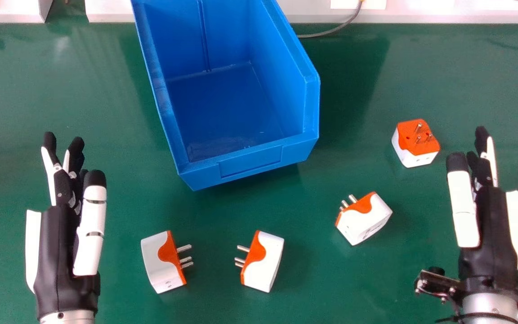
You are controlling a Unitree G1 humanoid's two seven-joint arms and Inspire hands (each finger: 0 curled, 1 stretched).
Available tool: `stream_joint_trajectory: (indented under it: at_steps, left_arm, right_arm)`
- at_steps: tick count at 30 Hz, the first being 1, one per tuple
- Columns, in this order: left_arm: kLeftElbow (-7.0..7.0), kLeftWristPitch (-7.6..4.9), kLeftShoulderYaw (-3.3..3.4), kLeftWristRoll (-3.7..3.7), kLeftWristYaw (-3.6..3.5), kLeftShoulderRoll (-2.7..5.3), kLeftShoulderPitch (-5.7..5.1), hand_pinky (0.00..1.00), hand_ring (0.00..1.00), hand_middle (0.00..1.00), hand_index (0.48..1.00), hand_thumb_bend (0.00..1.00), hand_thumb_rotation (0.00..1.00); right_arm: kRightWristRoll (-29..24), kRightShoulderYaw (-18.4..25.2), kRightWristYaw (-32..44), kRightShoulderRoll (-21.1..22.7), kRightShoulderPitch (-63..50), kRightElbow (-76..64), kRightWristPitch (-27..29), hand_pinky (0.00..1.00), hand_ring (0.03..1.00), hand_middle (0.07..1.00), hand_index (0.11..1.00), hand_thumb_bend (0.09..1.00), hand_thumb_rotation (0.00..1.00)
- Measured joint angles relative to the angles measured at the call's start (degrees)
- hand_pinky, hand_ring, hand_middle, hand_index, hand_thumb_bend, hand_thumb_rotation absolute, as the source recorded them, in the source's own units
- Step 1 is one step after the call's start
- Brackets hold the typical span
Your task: Pick all objects and put in blue box
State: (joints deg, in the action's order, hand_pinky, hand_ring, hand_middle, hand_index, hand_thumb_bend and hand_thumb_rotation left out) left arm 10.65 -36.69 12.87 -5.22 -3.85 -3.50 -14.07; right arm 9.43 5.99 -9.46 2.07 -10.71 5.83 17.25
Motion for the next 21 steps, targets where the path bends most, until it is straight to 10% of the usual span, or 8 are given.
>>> stream_joint_trajectory:
  at_steps: [7, 21]
  left_arm:
    - [-1.05, 2.47, 0.44, -3.82, -1.79, -1.47, 1.08, 1.00, 1.00, 1.00, 0.981, 0.24, 0.78]
    - [-1.03, 2.98, 0.94, -3.83, -1.15, -1.24, 0.68, 1.00, 1.00, 1.00, 0.996, 0.28, 0.84]
  right_arm:
    - [3.2, -0.6, -1.6, 0.1, -0.4, -0.1, -1.6, 0.84, 0.971, 0.991, 0.945, 0.572, 1.00]
    - [6.8, -2.5, -4.3, 0.1, -3.5, -0.1, -0.1, 0.89, 0.956, 0.969, 0.932, 0.528, 1.00]
